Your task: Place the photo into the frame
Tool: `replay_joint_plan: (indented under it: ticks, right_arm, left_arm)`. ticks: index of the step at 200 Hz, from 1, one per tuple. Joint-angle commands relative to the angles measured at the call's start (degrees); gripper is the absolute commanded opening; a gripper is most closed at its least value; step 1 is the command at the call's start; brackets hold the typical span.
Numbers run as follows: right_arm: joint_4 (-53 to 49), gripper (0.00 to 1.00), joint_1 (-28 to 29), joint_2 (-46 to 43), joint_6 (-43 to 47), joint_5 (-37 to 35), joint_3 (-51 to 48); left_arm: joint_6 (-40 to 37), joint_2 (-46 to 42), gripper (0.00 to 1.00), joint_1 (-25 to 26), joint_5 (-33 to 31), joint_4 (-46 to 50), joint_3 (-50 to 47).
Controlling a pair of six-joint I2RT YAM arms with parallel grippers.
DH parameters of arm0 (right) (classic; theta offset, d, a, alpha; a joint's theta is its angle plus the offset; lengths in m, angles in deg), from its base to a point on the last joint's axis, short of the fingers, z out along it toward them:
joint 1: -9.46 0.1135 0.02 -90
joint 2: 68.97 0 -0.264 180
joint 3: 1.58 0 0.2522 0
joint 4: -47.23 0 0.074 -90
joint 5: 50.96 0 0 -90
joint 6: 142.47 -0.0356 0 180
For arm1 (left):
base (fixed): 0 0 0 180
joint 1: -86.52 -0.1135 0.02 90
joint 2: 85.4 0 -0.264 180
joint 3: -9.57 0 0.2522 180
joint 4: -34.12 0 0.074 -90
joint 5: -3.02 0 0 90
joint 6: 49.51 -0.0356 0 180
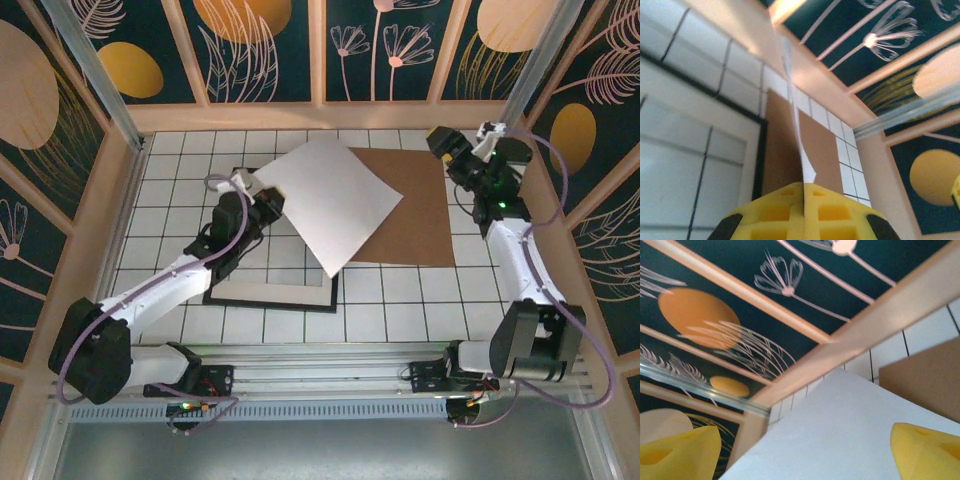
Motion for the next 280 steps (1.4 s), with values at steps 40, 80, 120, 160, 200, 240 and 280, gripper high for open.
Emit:
replay_joint_plan:
  ticks: [40,80,120,160,200,240,280]
  right_arm:
    - [-6.23,0.89,11.0,10.55,5.26,0.03,-3.7]
    - [0.43,0.91,17.52,13.92,-0.82,1.2,-12.92]
    - [14.67,0.91,22.98,20.01,-11.44,5.2,-18.38]
    - [24.2,0.83,24.27,23.59,-18.41,5.97,-19.16]
    - [29.63,0.7,24.76,26.26,-23.15,5.14,-19.5]
    - [32.78,0.53,24.67,26.82,-26.22,2.56,-19.45]
    - [33.23,0.36,24.33,26.19,-27.49,-2.36,-19.68]
  left_arm:
    - [18.47,-7.15,0.0,-2.08,-9.24,-4.91,-10.06]
    - [22.48,-9.48,0.0,-2.29,-12.64,-6.63,-14.14]
    - [26.16,-10.05,0.0,-2.28,-13.07,-7.43,-15.89]
    - [29.74,-7.83,0.0,-2.28,-9.96,-10.37,-16.27]
    - [32.51,-7.62,0.0,-2.21,-9.04,-12.51,-17.36]
    - [33.87,-7.49,0.0,-2.25,-8.83,-12.97,-18.23]
    - [34.14,-6.94,0.0,-2.24,-8.7,-13.22,-19.49]
